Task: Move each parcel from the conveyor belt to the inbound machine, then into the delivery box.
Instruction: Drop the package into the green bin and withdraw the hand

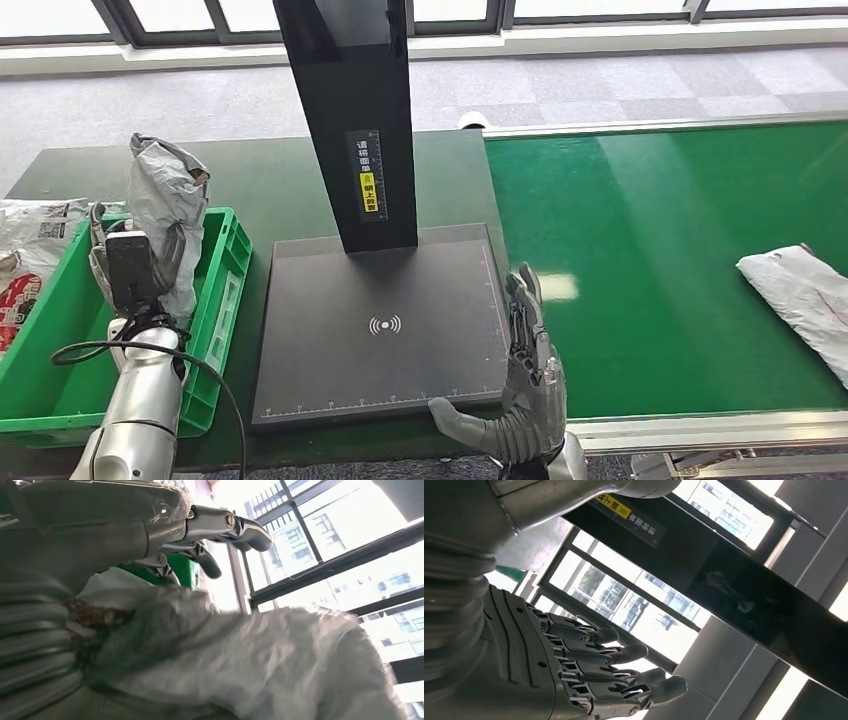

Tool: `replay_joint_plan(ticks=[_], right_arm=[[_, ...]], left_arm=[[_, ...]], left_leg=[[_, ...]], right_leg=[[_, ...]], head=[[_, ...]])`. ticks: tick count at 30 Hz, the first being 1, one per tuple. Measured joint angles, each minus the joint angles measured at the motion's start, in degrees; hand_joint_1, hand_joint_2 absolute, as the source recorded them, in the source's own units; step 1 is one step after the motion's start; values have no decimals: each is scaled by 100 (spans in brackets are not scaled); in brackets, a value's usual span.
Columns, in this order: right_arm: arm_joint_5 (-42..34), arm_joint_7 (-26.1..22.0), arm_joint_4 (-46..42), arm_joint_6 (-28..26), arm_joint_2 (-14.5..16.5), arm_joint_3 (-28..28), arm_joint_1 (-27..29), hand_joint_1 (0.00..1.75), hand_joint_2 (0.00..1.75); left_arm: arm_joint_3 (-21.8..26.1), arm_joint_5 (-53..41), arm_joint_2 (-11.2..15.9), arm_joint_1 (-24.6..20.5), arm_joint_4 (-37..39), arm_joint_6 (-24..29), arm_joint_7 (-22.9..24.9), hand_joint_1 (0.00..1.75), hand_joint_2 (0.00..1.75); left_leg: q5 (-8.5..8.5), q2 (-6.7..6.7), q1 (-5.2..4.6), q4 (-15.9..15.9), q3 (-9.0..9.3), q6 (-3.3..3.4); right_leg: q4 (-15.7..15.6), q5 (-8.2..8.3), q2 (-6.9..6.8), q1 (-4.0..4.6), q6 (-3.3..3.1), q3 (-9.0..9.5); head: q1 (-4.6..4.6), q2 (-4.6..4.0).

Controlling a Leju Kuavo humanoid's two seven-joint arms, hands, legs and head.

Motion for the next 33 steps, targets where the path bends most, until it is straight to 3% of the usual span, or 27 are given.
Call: replay_joint_plan(ticks=[8,22,26,29,33], right_arm=[[30,-91,-105,161,174,-219,144,0,175],[75,-106,-227,190,331,-434,265,0,175],[143,-91,-286,80,343,-501,364,0,175],[437,240,-337,-30,345,-642,465,0,175],[1183,1070,-350,-37,345,-1147,511,0,175]], left_arm=[[0,618,-149,262,-494,-454,70,0,0],[-10,918,-403,734,-1317,-601,177,0,0],[-19,1242,-477,960,-1722,-565,-17,0,0],[-142,1613,-596,1384,-2332,-755,-441,0,0],[-871,1958,-773,2310,-3474,-1509,-734,0,0]], left_leg=[[-4,1,0,-12,18,-5],[-15,2,-2,-12,17,0],[-18,5,-2,-12,17,0],[-24,14,-2,-11,28,2],[-22,21,-1,4,18,6]], right_leg=[[0,-7,6,-2,-9,9],[0,-13,7,-5,-4,8],[0,-16,9,-4,-7,6],[0,-18,19,-4,-7,-4],[0,-7,27,-2,3,-45]], head=[[0,0],[0,0],[0,0],[-1,0],[-1,0]])
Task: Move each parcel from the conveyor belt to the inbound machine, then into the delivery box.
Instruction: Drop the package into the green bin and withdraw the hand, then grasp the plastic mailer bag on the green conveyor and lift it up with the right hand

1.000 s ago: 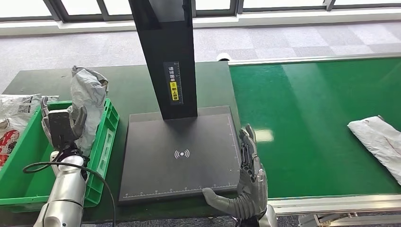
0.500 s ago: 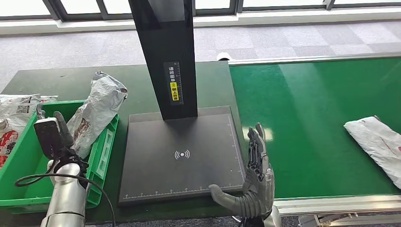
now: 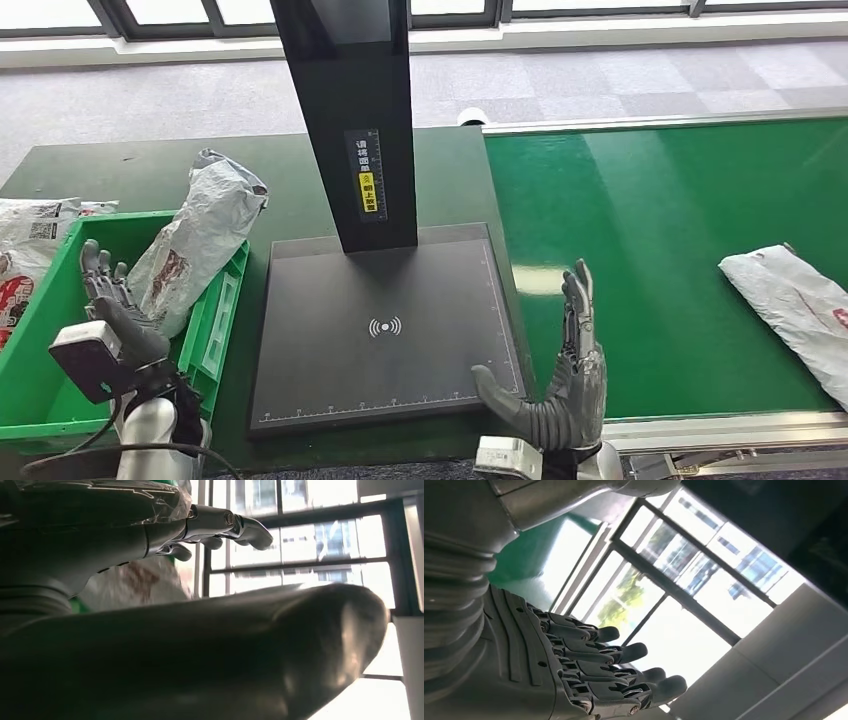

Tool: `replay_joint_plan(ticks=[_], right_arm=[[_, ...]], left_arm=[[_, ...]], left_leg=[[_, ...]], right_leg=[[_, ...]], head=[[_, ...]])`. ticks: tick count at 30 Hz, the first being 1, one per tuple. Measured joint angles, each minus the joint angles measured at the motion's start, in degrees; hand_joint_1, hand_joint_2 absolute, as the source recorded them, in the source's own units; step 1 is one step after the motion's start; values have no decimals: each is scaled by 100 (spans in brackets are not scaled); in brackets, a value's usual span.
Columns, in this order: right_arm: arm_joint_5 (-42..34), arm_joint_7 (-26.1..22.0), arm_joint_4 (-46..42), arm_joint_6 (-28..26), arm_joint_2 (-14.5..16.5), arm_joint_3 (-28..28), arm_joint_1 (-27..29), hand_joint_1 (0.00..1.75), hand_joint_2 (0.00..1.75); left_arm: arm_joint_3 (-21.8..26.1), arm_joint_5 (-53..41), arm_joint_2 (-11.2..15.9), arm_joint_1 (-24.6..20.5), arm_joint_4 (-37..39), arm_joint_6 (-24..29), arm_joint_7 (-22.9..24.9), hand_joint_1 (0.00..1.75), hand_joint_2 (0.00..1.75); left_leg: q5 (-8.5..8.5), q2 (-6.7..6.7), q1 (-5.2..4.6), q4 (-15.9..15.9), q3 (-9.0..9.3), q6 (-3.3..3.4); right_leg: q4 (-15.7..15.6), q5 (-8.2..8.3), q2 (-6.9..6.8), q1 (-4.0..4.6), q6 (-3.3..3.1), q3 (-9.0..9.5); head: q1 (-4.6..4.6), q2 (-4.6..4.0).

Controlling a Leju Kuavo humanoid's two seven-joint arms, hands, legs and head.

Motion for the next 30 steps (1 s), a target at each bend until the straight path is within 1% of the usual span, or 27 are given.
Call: replay_joint_plan(ticks=[2,5,7,10,14,16,19,21,23,26,28,30], right_arm=[[164,168,0,2,7,-308,-3,0,175],[205,255,4,24,17,-690,1,0,175],[185,245,11,27,19,-841,21,0,175],[132,209,27,30,36,-1003,69,0,175],[122,180,58,111,68,-1174,90,0,175],[211,251,80,188,80,-1271,90,0,175],[447,433,133,249,93,-1470,89,0,175],[693,613,179,312,96,-1600,83,0,175],[1119,943,273,459,95,-1769,55,0,175],[1767,1485,611,776,55,-2245,-95,0,175],[1942,1635,890,940,-6,-2601,-212,0,175],[1996,1663,1106,1003,-66,-2852,-286,0,175]], left_arm=[[-466,161,-34,344,-472,-314,-25,0,0],[-1040,195,-32,631,-961,-536,-32,0,0],[-1288,221,-25,731,-1177,-606,-32,0,0],[-1534,315,-3,829,-1419,-771,-31,0,0],[-1697,418,28,929,-1635,-1156,-28,0,0],[-1752,414,41,975,-1732,-1331,-28,0,0],[-1813,368,53,1029,-1842,-1392,-30,0,0],[-1843,354,59,1046,-1882,-1391,-29,0,0],[-1856,361,66,1051,-1894,-1420,-28,0,0],[-1859,374,86,1048,-1887,-1511,-27,0,0],[-1859,377,99,1045,-1881,-1546,-27,0,0],[-1859,376,109,1044,-1876,-1561,-27,0,0]], left_leg=[[-2,-2,0,6,-16,4],[-6,-2,-1,10,-27,10],[-8,-2,-1,10,-30,12],[-10,-2,0,10,-53,11],[-13,0,1,10,-72,6],[-12,0,1,10,-68,6],[-11,0,2,10,-51,6],[-10,-1,2,10,-41,7],[-10,-1,2,10,-39,7],[-10,-1,2,11,-40,8],[-10,-2,1,12,-41,9],[-11,-2,1,13,-46,9]], right_leg=[[0,1,-2,0,2,-9],[-1,0,-3,0,2,-16],[-1,0,-3,0,3,-19],[-1,-1,-4,3,2,-20],[-1,-3,-3,10,2,-22],[-1,-3,-3,11,2,-23],[-1,-2,-3,11,2,-25],[-1,-1,-3,10,2,-27],[-1,-1,-3,9,2,-27],[-1,-1,-4,5,2,-28],[-1,0,-4,3,3,-27],[-1,0,-4,2,4,-28]], head=[[1,0],[1,0],[1,0],[1,0],[1,0],[1,0],[1,0],[1,0],[1,0],[1,0],[1,0],[1,0]])
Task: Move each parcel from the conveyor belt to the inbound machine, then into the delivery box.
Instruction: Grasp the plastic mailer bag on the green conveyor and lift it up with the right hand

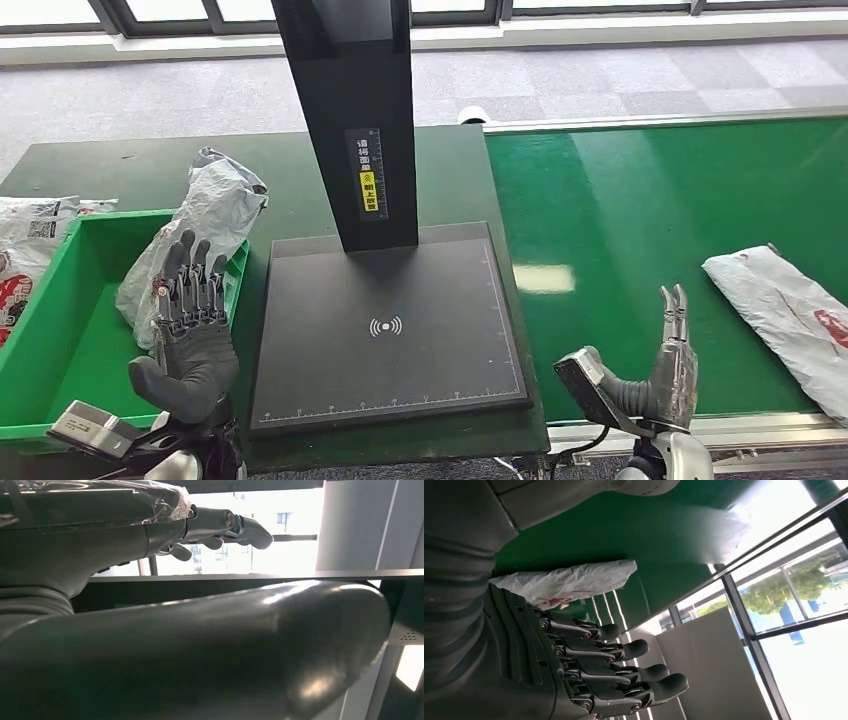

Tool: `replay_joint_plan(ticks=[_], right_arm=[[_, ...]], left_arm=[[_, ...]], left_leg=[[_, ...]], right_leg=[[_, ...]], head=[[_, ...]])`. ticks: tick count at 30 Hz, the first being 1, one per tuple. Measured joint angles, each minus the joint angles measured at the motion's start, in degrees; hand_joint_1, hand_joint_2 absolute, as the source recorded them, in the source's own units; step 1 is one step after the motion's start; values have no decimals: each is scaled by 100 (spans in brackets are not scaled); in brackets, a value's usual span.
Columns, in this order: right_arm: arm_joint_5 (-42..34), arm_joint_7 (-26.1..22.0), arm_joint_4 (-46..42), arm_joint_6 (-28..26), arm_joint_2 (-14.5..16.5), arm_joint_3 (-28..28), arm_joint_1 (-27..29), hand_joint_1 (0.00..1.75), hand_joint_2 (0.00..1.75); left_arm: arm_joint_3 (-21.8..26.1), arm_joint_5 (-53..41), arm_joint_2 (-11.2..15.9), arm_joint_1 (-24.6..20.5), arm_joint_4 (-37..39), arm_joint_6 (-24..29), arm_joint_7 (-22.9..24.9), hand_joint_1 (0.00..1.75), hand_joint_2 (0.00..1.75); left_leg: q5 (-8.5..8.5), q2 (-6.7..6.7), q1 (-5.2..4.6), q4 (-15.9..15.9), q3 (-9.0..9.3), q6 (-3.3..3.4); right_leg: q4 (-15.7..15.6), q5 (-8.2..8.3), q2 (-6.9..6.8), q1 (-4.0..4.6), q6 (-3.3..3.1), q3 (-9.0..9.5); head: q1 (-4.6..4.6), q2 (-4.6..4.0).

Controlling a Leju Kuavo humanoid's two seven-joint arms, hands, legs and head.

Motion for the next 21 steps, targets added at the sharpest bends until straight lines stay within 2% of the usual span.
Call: replay_joint_plan(ticks=[5,11,16,21], right_arm=[[130,61,266,46,-69,-265,-85,0,175],[927,458,702,75,-272,-699,-208,0,175],[1230,583,1617,148,-667,-1195,-631,0,175],[1591,1026,3031,50,-1269,-1517,-1279,0,175]], left_arm=[[0,-3,14,-9,19,-22,-1,0,0],[0,8,21,-70,127,-139,2,0,0],[0,95,41,-104,217,-252,4,0,0],[3,122,53,-42,231,-341,4,0,0]], left_leg=[[-1,2,0,0,0,0],[0,0,1,0,-9,0],[-8,9,-2,2,-47,10],[-5,5,-5,11,-19,17]], right_leg=[[0,0,1,4,0,-7],[0,0,0,5,0,-9],[0,0,5,-2,4,-8],[-1,5,3,-5,12,-11]], head=[[0,0],[0,0],[0,0],[0,0]])
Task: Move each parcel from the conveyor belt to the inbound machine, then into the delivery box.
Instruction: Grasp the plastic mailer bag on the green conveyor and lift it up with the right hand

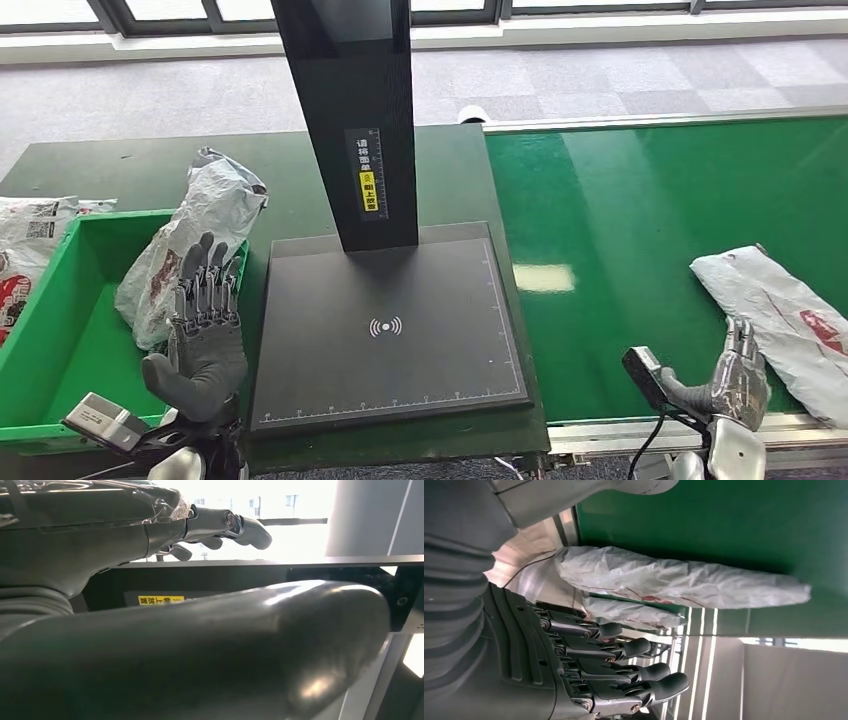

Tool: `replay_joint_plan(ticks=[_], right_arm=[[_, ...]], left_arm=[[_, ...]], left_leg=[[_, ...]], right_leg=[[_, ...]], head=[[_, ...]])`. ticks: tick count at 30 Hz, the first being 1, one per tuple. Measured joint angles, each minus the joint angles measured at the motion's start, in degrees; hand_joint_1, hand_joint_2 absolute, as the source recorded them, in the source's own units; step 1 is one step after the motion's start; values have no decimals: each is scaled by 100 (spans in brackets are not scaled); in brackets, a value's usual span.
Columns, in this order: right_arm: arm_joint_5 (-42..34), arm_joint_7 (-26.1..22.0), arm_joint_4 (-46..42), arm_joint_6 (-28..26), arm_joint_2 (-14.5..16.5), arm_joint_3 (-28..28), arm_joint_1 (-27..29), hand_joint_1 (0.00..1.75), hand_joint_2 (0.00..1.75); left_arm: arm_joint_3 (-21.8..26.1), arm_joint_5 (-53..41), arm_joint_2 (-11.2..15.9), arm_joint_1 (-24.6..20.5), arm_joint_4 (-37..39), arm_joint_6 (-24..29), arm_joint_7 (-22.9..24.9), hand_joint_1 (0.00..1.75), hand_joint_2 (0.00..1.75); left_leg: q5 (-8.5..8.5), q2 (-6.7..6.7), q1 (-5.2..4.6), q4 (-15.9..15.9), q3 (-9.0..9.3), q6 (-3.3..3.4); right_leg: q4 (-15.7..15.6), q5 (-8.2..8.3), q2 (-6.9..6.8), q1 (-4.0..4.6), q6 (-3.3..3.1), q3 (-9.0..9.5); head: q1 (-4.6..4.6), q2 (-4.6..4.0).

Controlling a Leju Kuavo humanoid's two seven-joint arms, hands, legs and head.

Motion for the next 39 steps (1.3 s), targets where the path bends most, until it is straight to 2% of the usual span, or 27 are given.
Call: replay_joint_plan(ticks=[6,11,21,39], right_arm=[[-68,3,1432,-153,-749,-212,-481,0,175],[-209,-61,2110,-208,-1118,-311,-699,0,175],[-383,35,2993,-344,-1579,-468,-993,0,175],[-257,228,3521,-525,-1924,-493,-1234,0,175]], left_arm=[[25,25,8,43,0,-55,0,0,0],[64,57,8,73,-3,-78,0,0,0],[156,96,8,248,-106,-183,0,0,0],[172,92,5,283,-144,-208,0,0,0]], left_leg=[[1,-8,-2,3,2,3],[-1,-8,-2,2,-34,4],[2,-9,-2,3,-3,7],[2,-8,-2,3,-15,8]], right_leg=[[0,1,-6,-1,4,-4],[0,-1,-5,-1,5,-4],[0,0,-7,-2,6,-6],[0,0,-6,-3,6,-7]], head=[[0,0],[0,0],[0,0],[0,0]])
